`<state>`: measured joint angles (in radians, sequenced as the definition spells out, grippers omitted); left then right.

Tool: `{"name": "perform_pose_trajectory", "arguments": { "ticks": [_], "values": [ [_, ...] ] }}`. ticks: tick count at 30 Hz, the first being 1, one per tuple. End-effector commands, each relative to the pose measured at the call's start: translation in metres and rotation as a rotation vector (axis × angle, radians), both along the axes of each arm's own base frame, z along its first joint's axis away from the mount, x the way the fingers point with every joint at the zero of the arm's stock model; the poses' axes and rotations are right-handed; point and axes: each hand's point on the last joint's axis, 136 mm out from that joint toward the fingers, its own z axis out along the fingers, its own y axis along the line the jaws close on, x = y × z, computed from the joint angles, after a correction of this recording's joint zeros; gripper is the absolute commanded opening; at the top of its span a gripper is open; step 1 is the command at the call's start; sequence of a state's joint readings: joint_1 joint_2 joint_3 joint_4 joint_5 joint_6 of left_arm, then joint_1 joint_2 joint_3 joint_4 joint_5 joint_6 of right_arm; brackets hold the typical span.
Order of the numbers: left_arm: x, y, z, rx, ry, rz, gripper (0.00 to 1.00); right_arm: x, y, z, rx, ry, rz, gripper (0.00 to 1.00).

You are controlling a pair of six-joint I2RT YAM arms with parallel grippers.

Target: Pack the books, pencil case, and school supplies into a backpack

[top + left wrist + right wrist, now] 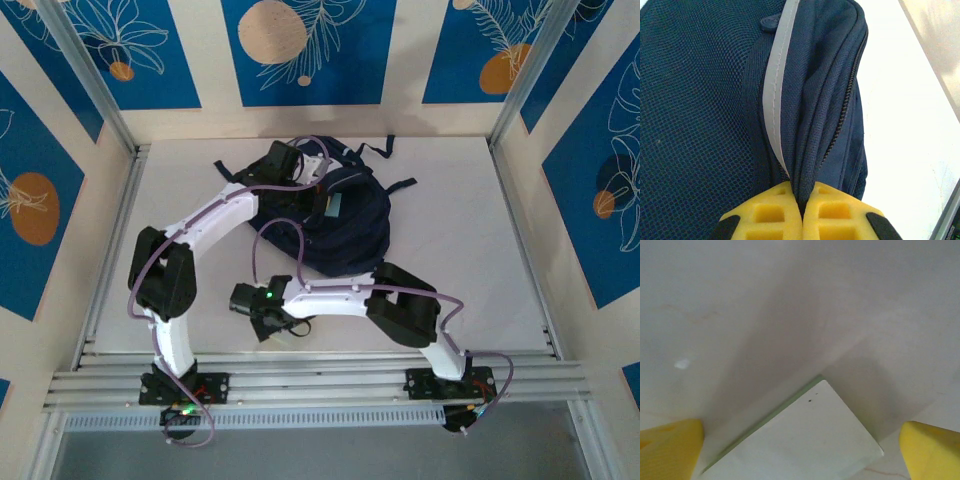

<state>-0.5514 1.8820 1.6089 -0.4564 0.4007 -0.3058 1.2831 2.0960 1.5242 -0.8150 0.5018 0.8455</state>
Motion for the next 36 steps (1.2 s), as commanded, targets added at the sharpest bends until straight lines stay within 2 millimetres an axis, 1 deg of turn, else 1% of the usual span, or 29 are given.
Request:
{"name": "perform_pose_trajectory", "arguments": {
  "ticks": [1,3,8,11,13,15,16,19,22,24,26,29,30,31,33,36],
  "values": [
    [-0.001,0.002,0.043,-0.079,-0.091,-0.023,0.00,-0.003,-0.026,0.004,-0.129,-0.036,0.001,1.00],
    [-0.001,0.003,0.043,-0.082,-0.094,-0.020,0.00,-0.008,-0.036,0.003,-0.145,-0.020,0.001,1.00],
    [-0.001,0.005,0.045,-0.080,-0.098,-0.014,0.00,-0.024,-0.071,0.002,-0.181,0.060,-0.023,1.00],
    [0.000,0.005,0.045,-0.078,-0.099,-0.012,0.00,-0.033,-0.082,0.001,-0.163,0.123,-0.039,1.00],
    [0.000,0.005,0.046,-0.079,-0.102,-0.009,0.00,-0.038,-0.081,-0.001,-0.128,0.160,-0.039,0.99],
    [0.000,0.005,0.046,-0.079,-0.103,-0.008,0.00,-0.040,-0.075,-0.007,-0.073,0.195,-0.029,1.00],
    [0.001,0.005,0.045,-0.076,-0.103,-0.007,0.00,-0.040,-0.071,-0.010,-0.043,0.215,-0.026,0.99],
    [0.001,0.006,0.044,-0.074,-0.101,-0.006,0.00,-0.039,-0.061,-0.017,0.029,0.249,0.007,0.89],
    [0.000,0.007,0.045,-0.067,-0.101,-0.007,0.00,-0.038,-0.056,-0.023,0.073,0.279,0.025,0.75],
    [-0.001,0.008,0.045,-0.062,-0.105,-0.007,0.00,-0.037,-0.057,-0.027,0.082,0.294,0.026,0.71],
    [0.000,0.009,0.047,-0.063,-0.108,-0.003,0.00,-0.036,-0.057,-0.030,0.081,0.303,0.024,0.70],
    [-0.001,0.008,0.048,-0.066,-0.106,-0.005,0.00,-0.037,-0.057,-0.033,0.072,0.306,0.029,0.60],
    [-0.001,0.009,0.048,-0.067,-0.108,-0.005,0.00,-0.037,-0.059,-0.033,0.065,0.303,0.025,0.60],
    [-0.001,0.009,0.048,-0.066,-0.107,-0.006,0.00,-0.035,-0.060,-0.032,0.052,0.299,0.021,0.62],
    [-0.001,0.010,0.049,-0.066,-0.109,-0.005,0.00,-0.032,-0.067,-0.026,0.004,0.272,0.027,0.70],
    [-0.001,0.011,0.049,-0.062,-0.107,-0.005,0.00,-0.025,-0.075,-0.009,-0.040,0.207,0.090,0.83]
  ]
}}
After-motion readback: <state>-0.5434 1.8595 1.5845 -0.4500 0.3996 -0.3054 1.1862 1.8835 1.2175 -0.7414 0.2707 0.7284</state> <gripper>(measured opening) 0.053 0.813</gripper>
